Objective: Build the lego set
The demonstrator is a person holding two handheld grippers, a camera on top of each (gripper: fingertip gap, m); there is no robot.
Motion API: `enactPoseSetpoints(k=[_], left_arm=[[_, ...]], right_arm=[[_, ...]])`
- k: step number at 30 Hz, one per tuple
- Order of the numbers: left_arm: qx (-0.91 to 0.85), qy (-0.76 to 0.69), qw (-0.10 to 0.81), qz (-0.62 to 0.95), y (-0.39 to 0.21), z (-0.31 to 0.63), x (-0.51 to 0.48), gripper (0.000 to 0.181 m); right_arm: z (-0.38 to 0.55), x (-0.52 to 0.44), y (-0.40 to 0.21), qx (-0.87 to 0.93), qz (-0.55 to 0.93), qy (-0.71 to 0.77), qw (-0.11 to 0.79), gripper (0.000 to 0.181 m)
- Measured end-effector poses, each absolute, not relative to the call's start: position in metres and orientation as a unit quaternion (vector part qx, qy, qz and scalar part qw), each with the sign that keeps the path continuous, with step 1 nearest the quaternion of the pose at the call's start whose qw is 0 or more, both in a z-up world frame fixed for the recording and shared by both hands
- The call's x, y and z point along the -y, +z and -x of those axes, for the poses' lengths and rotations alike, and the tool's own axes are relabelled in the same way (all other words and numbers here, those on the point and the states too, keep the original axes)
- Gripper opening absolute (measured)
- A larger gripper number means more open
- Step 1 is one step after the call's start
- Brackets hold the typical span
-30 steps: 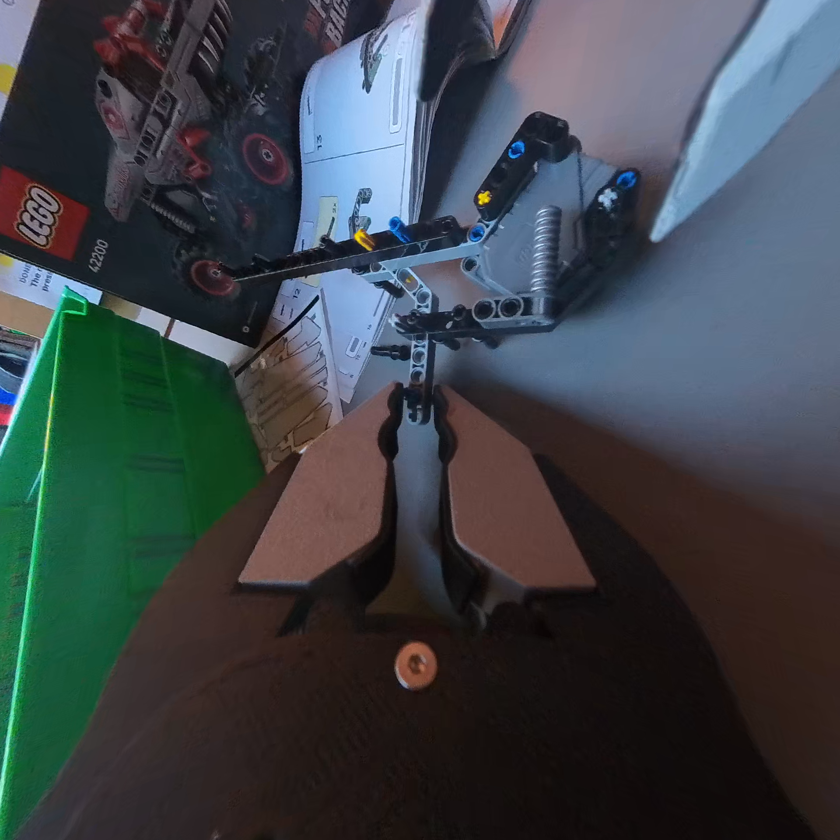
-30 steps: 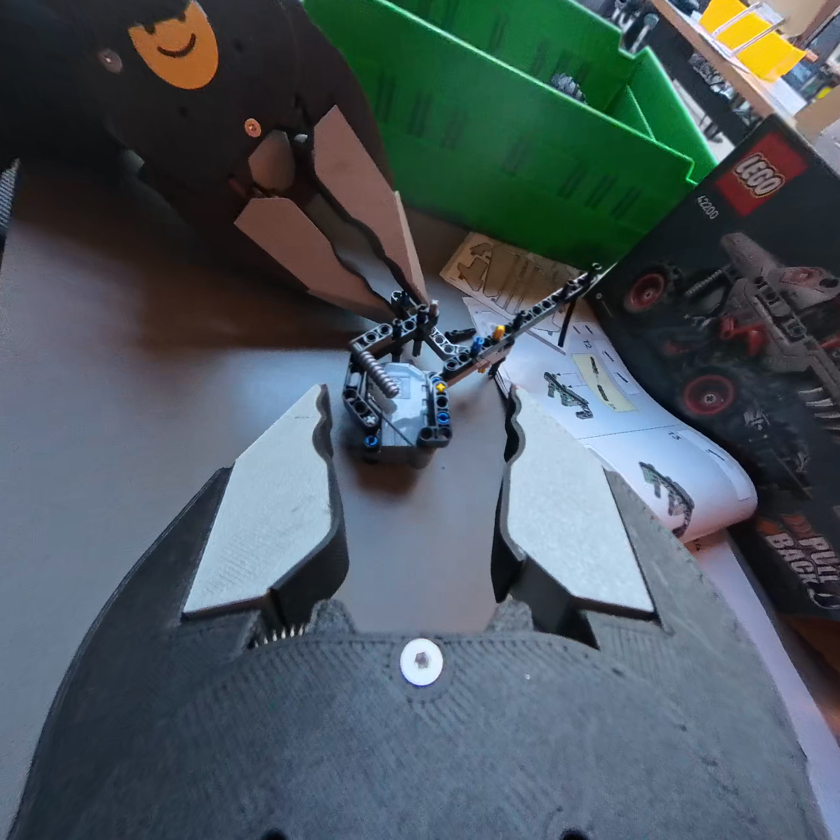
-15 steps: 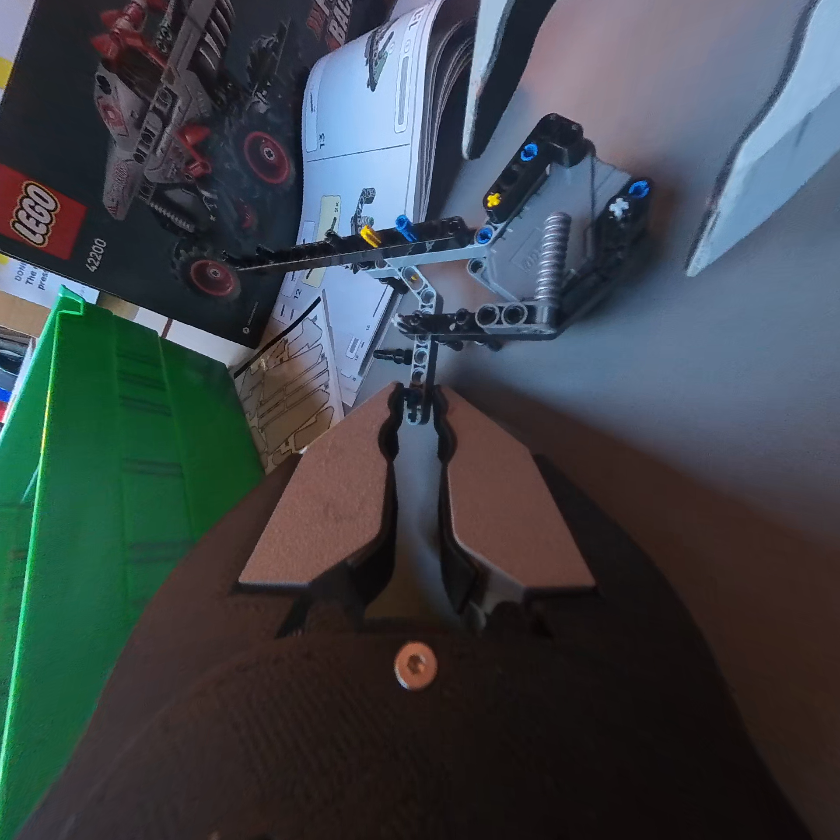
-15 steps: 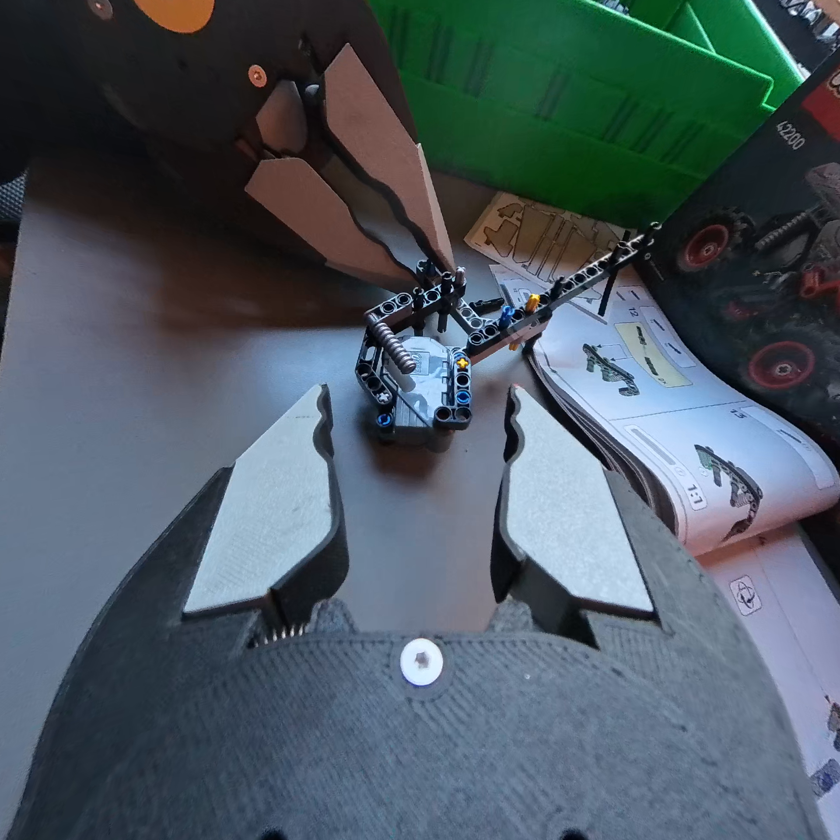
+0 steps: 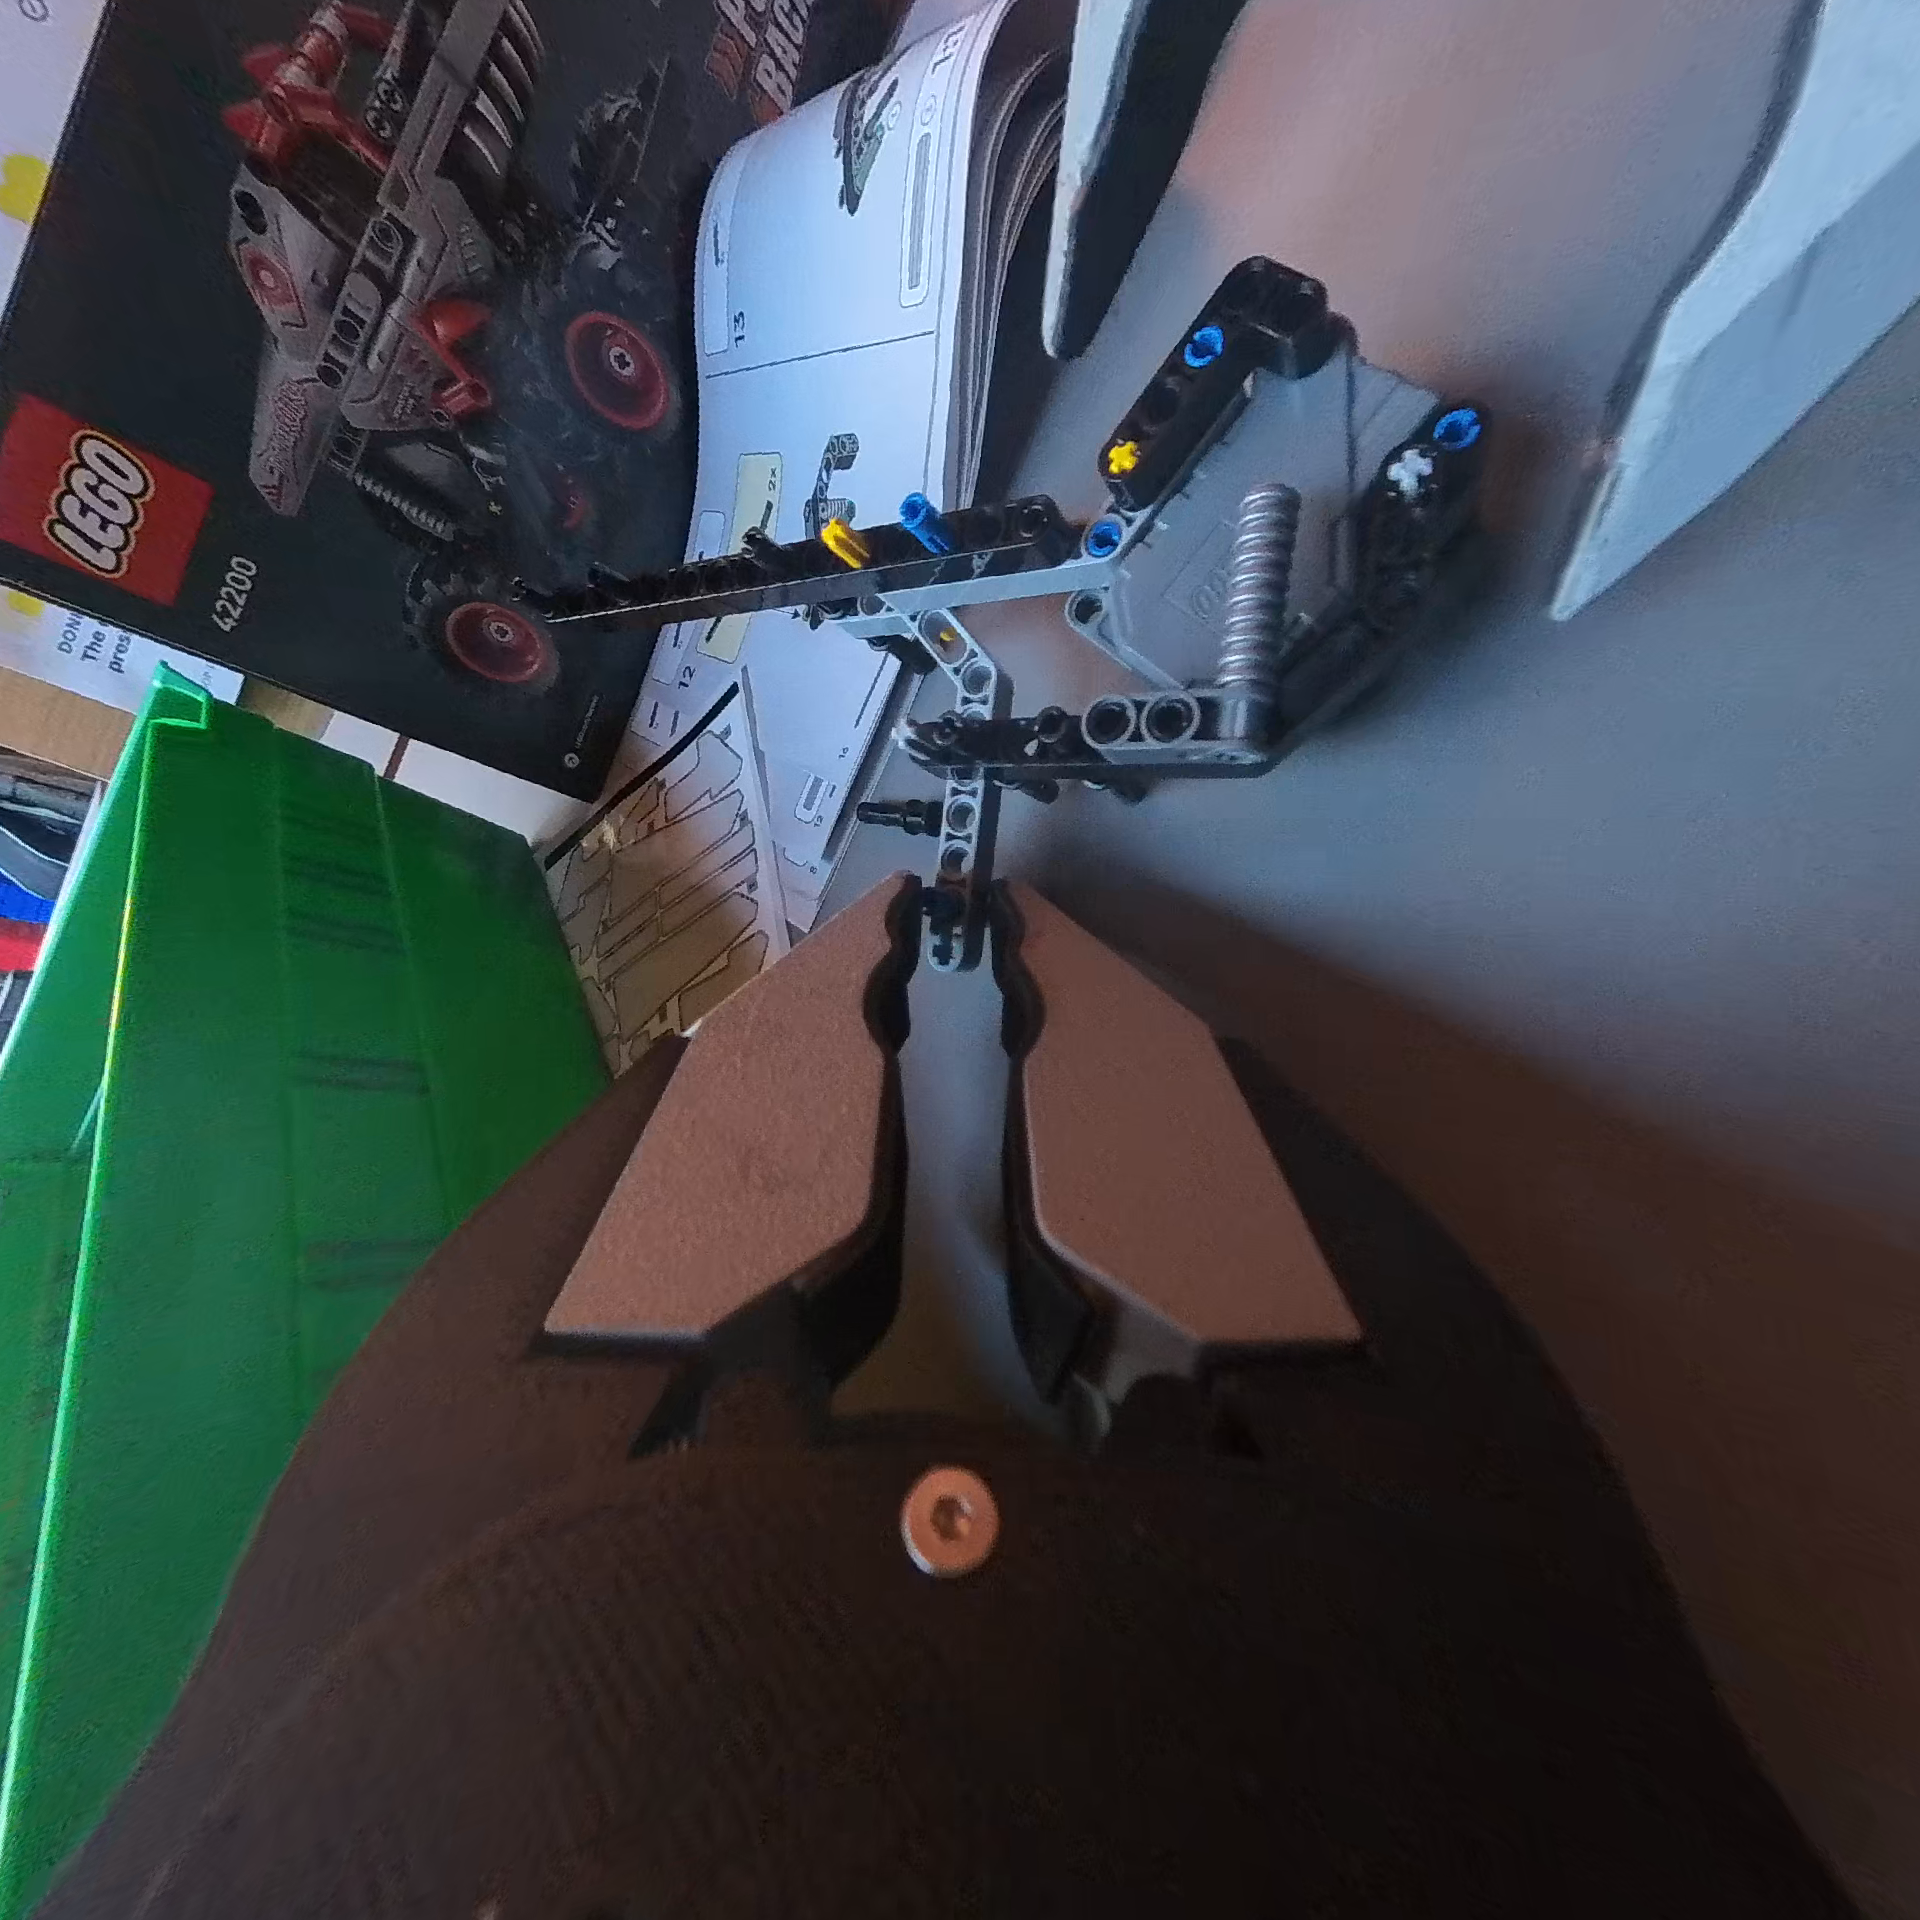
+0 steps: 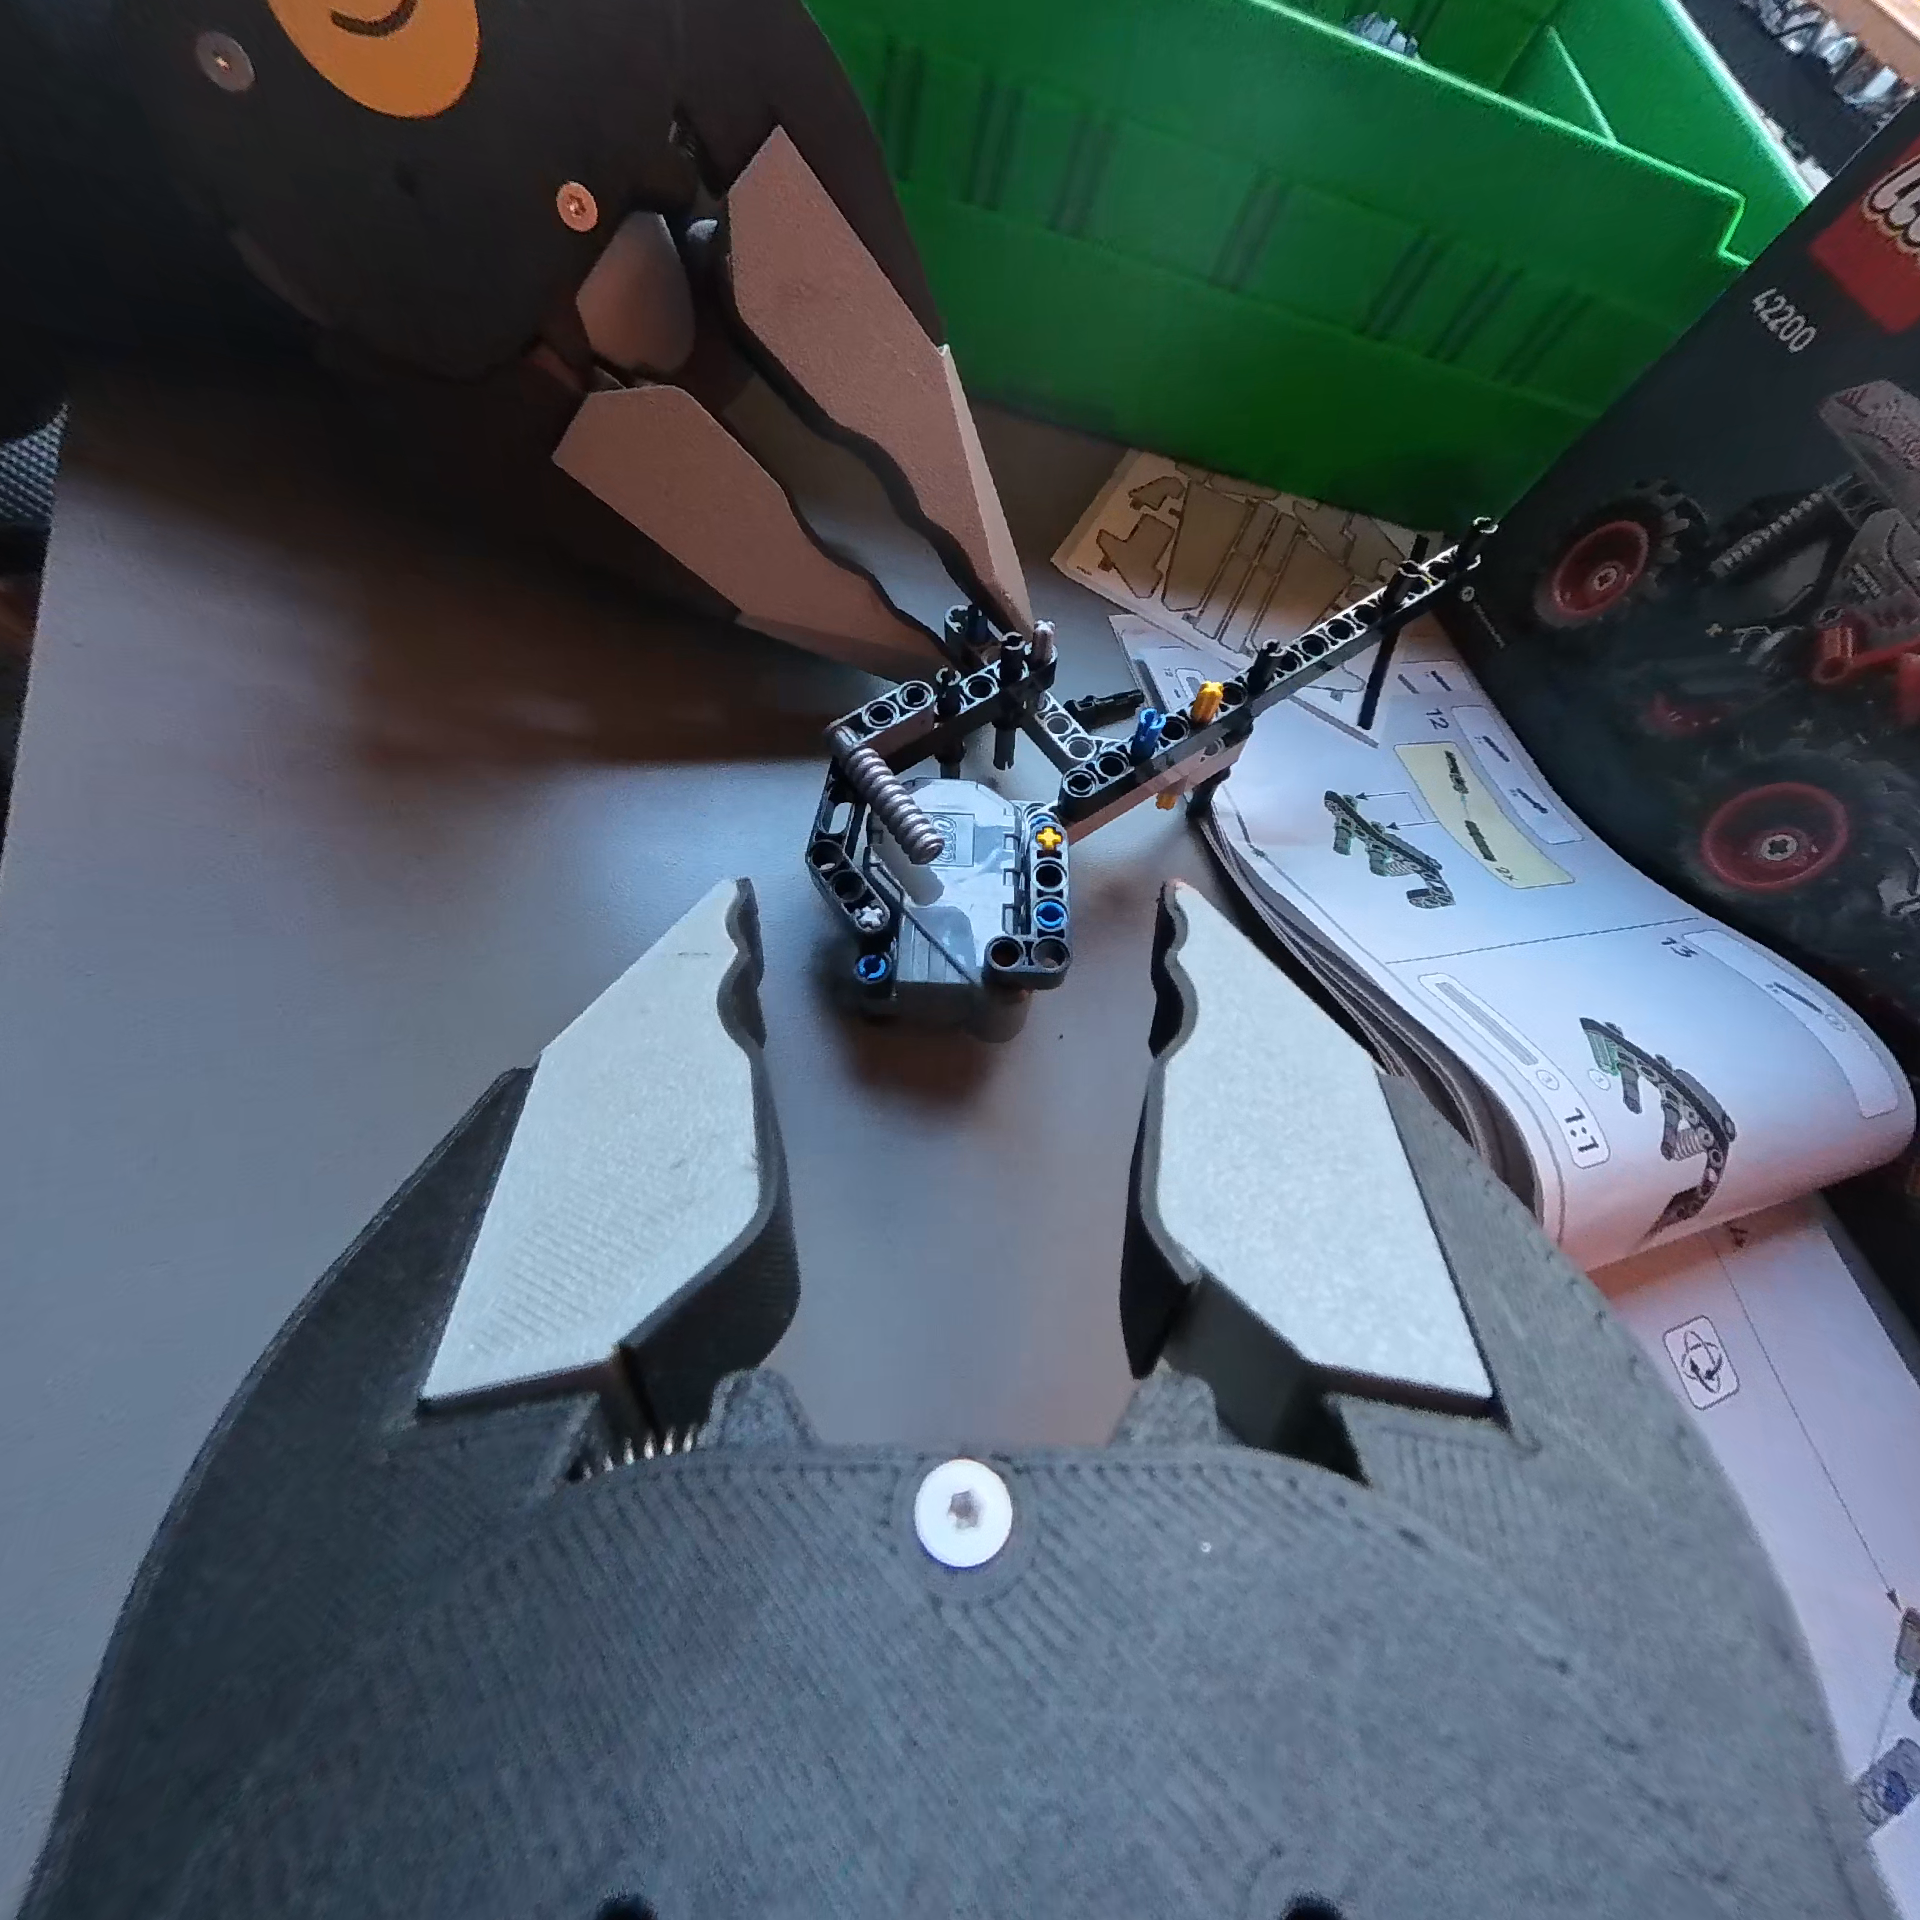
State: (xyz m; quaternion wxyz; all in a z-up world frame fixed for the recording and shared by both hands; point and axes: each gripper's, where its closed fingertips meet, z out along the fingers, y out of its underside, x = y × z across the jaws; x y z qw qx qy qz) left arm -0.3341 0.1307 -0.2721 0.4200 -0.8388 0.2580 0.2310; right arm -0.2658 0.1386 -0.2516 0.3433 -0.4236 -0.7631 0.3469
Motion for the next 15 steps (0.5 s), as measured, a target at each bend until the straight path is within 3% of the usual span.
enactPoseSetpoints(k=[5, 15], left_arm=[[-0.258, 0.230, 0.420, 0.839, -0.272, 0.334, -0.131, 0.010], [-0.261, 0.228, 0.422, 0.838, -0.272, 0.333, -0.130, 0.010]], right_arm=[[0.263, -0.138, -0.239, 0.753, 0.415, 0.382, 0.340, 0.078], [0.256, -0.248, -0.173, 0.579, 0.520, 0.446, 0.443, 0.065]])
